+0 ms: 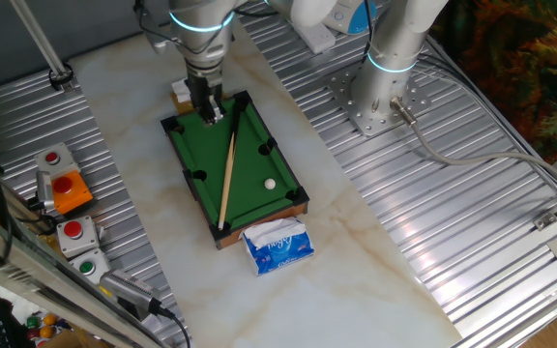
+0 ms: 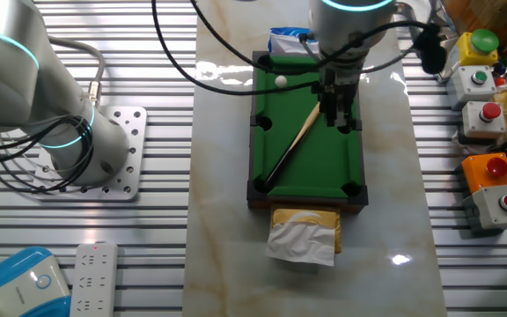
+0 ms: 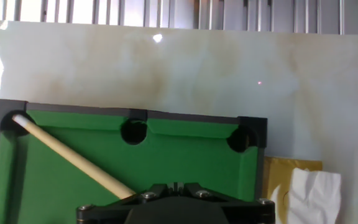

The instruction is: Hit the pool ball

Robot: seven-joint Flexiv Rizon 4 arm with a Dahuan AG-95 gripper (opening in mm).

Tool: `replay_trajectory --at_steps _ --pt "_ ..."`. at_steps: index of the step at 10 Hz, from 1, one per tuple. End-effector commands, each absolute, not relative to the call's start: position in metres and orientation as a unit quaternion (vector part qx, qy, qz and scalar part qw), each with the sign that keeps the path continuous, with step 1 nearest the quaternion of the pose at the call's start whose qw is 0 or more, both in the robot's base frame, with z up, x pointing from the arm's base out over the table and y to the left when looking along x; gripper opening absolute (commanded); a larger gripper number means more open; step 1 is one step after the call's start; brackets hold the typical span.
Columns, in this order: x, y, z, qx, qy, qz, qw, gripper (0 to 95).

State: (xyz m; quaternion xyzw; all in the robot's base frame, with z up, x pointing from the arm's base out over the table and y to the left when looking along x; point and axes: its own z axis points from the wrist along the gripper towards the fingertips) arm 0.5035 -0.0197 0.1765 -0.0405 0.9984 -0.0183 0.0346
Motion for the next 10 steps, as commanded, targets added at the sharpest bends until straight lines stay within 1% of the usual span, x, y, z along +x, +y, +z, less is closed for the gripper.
replay_trajectory --at_steps 1,3,5,7,8,10 --pt "0.515 -0.04 0.169 -0.129 0.991 -0.013 0.039 0.0" --pt "0.521 -0.049 0.155 -0.156 0.986 0.037 0.045 0.0" --pt "0.524 -0.051 0.144 -0.218 0.974 0.033 0.044 0.0" --pt "0.525 -0.049 0.137 -0.256 0.966 0.031 0.035 0.0" --pt "0.525 -0.044 0.128 -0.273 0.961 0.031 0.029 0.0" --pt "0.52 -0.022 0.107 -0.279 0.959 0.031 0.031 0.0"
